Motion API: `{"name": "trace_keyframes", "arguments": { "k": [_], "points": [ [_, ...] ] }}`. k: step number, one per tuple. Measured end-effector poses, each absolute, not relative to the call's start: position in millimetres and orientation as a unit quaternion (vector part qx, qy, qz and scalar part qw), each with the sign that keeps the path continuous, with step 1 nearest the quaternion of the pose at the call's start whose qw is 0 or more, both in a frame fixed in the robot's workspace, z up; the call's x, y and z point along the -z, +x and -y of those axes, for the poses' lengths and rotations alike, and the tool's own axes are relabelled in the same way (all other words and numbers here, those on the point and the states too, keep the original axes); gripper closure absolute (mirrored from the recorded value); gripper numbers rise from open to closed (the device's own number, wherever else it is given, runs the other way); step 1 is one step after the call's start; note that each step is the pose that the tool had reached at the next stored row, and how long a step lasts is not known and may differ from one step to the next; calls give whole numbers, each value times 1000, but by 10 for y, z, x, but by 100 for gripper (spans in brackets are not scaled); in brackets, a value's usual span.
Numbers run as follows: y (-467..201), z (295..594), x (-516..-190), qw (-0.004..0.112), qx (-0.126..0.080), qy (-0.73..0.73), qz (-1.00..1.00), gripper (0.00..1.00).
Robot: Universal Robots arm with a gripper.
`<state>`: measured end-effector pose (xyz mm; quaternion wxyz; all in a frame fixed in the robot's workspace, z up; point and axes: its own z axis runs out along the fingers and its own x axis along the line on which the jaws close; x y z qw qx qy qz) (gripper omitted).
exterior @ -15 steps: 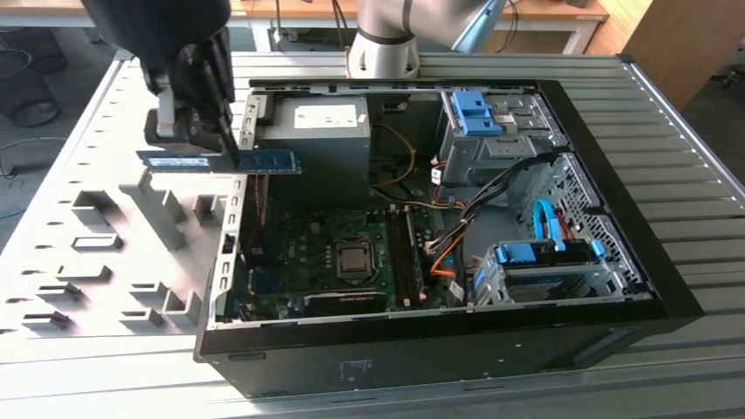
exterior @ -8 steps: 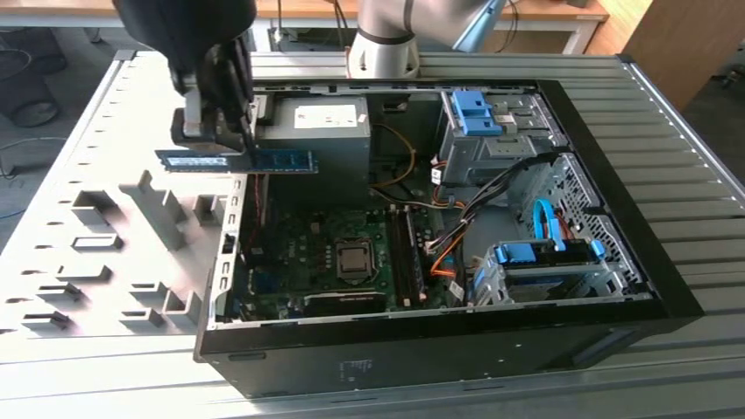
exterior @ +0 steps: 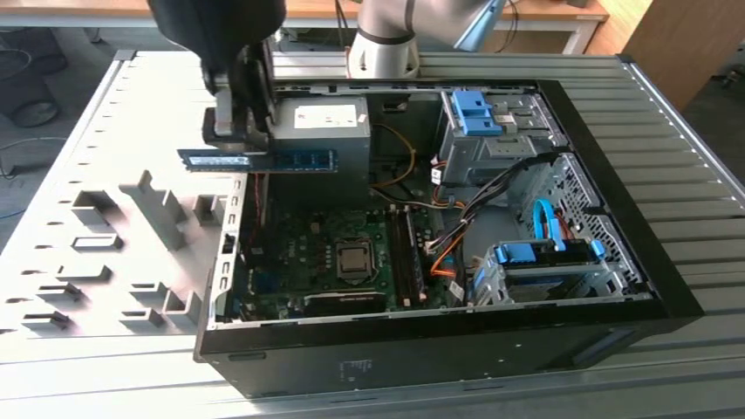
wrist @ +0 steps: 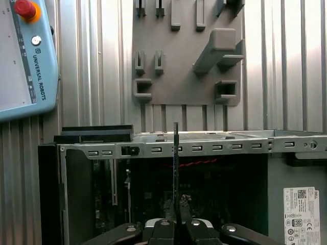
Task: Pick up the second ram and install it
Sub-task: 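Pick up the second ram and move it above second insertion slot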
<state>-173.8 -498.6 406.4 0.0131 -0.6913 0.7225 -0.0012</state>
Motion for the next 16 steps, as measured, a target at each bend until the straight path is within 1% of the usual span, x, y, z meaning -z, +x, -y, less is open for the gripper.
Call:
{"name": "trace_keyframes", "arguments": {
  "k": [16],
  "points": [
    [-1238,4985,-4038,14,-1,-691,-722,86]
  ]
}}
